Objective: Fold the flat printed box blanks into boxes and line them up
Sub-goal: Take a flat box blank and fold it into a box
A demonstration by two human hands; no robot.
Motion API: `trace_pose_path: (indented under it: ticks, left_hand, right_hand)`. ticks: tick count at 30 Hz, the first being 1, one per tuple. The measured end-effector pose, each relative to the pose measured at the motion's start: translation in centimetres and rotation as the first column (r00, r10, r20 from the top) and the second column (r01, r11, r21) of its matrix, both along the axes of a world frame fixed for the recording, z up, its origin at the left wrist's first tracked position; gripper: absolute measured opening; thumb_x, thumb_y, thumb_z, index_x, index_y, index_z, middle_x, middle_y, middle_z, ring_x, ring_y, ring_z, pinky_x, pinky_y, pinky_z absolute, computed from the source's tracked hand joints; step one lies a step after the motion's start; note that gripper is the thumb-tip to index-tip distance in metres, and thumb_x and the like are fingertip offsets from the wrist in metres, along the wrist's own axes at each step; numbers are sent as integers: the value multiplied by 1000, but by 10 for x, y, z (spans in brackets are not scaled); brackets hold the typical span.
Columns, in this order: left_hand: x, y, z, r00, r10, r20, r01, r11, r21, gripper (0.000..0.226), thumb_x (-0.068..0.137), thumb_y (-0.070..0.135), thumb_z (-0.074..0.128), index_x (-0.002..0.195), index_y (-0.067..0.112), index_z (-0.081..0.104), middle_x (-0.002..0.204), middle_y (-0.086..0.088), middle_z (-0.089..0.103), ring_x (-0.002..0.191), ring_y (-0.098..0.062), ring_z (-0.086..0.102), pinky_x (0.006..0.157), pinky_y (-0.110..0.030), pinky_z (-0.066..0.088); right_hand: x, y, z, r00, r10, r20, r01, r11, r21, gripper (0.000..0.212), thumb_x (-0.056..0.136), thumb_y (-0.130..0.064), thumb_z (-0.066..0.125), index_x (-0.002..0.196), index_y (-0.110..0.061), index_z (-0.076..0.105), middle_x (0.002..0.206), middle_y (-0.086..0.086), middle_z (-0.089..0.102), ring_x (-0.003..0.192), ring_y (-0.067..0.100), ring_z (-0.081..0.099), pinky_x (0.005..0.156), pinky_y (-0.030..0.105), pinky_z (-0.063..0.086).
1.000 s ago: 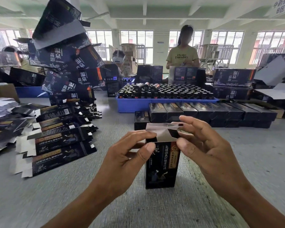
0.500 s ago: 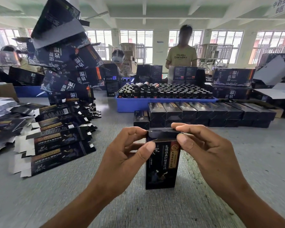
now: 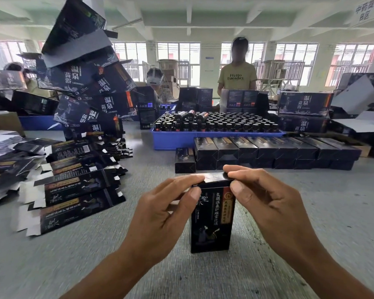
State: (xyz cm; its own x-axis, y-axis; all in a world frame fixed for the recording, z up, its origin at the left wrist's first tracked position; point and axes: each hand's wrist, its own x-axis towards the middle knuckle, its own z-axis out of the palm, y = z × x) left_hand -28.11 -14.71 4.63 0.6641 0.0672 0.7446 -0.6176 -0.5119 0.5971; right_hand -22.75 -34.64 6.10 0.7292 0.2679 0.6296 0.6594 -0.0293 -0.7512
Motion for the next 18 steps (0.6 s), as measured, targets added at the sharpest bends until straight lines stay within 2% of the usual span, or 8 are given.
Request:
trace_pose_path:
  ticks: [2, 8, 11, 14, 16, 18]
  left_hand:
    - [2, 2, 0, 999, 33, 22, -34, 999, 37, 25, 98, 23, 61, 122, 25, 69, 105, 15, 71, 90, -2, 68, 71, -8, 48]
    - [6, 5, -3, 998, 40, 42, -43, 996, 83, 28, 98, 33, 55, 123, 27, 68, 112, 13, 71, 100, -5, 69, 76, -12, 53]
    - [9, 5, -4, 998, 51, 38, -55, 993, 104, 28, 99, 36, 53, 124, 31, 64, 112, 14, 69, 98, -5, 69, 74, -12, 53]
    - [9, 7, -9, 998, 52, -29, -45, 982, 184, 34, 97, 47, 52, 131, 42, 52, 115, 17, 67, 97, -1, 68, 75, -16, 56]
    - [10, 10, -12, 994, 29, -108, -7, 979, 206, 42, 95, 54, 51, 136, 49, 43, 118, 16, 68, 97, 1, 69, 75, -20, 58]
    - [12, 12, -13, 990, 15, -142, 11, 984, 178, 43, 97, 53, 54, 137, 54, 39, 119, 19, 66, 95, 2, 69, 72, -17, 57]
  right_hand:
    - [1, 0, -2, 1000, -10, 25, 10, 1000, -26, 22, 85, -38, 63, 104, -32, 74, 121, -22, 69, 113, 2, 65, 92, 17, 52]
    - [4, 3, -6, 986, -92, 140, 100, 994, -52, 21, 87, -41, 62, 102, -31, 74, 123, -26, 66, 113, -1, 64, 87, 13, 52]
    - [5, 4, -9, 992, -77, 98, 81, 996, -31, 19, 88, -42, 62, 101, -34, 73, 123, -25, 66, 113, 2, 65, 88, 20, 56]
    - [7, 6, -11, 998, -41, 42, 42, 999, -28, 18, 90, -40, 61, 105, -40, 69, 121, -22, 68, 112, 5, 67, 88, 28, 58]
    - [7, 6, -13, 999, -27, 36, 29, 998, -50, 21, 91, -38, 61, 110, -47, 66, 115, -22, 70, 110, 2, 67, 86, 24, 58]
    - [6, 6, -14, 999, -22, 26, 25, 993, -118, 33, 90, -44, 61, 118, -59, 57, 116, -32, 66, 110, -7, 64, 80, 9, 53]
